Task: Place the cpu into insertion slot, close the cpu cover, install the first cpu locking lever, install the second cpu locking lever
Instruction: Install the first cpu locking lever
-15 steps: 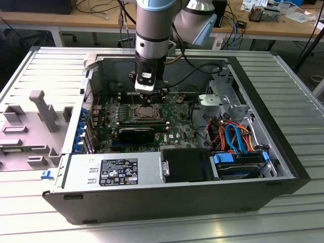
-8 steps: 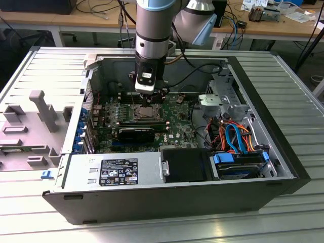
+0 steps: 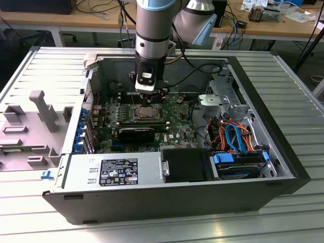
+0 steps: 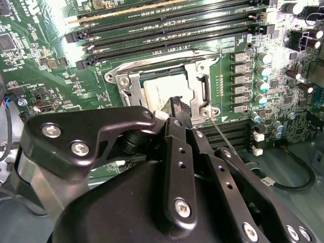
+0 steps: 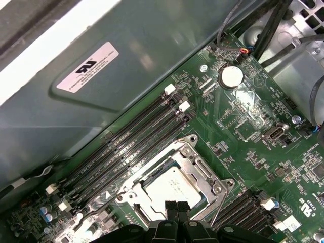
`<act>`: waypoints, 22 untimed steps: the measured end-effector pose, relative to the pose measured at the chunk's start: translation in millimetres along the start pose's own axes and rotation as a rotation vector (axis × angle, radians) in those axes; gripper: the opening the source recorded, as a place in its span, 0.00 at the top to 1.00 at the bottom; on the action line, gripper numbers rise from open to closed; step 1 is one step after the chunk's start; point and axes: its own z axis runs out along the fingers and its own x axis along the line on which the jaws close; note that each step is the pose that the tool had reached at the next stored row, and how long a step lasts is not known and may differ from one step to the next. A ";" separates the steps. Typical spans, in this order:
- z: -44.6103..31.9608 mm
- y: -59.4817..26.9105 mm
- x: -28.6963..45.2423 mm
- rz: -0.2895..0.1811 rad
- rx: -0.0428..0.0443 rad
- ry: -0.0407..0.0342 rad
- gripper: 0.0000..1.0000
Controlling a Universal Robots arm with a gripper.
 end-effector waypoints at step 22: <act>0.0 0.0 0.0 -0.016 0.0009 -0.0004 0.89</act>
